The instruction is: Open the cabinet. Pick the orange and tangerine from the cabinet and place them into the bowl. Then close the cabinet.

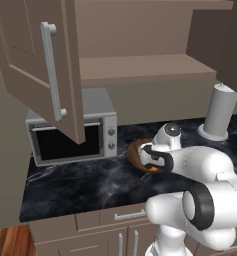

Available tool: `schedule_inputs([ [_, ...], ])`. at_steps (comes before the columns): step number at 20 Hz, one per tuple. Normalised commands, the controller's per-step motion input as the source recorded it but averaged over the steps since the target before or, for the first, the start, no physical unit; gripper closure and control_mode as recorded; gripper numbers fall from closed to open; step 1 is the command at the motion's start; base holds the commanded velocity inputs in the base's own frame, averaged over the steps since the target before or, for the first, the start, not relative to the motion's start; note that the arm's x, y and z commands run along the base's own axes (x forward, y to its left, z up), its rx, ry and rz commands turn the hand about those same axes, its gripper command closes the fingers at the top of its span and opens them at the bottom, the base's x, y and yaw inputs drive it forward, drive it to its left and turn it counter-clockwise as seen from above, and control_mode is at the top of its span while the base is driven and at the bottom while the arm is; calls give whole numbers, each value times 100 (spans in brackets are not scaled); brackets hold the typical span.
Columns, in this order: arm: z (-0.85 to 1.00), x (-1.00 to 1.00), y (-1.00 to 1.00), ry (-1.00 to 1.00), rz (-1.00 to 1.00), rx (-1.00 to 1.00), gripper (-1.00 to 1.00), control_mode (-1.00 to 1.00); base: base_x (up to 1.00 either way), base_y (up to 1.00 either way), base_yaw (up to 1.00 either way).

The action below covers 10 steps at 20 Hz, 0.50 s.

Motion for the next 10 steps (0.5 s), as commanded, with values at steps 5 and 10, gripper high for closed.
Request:
schedule_inputs([
  [5, -6, 0, 0, 3, 0, 0, -100, -100, 0, 0, 0],
  [10, -7, 1, 0, 2, 0, 0, -100, -100, 0, 0, 0],
])
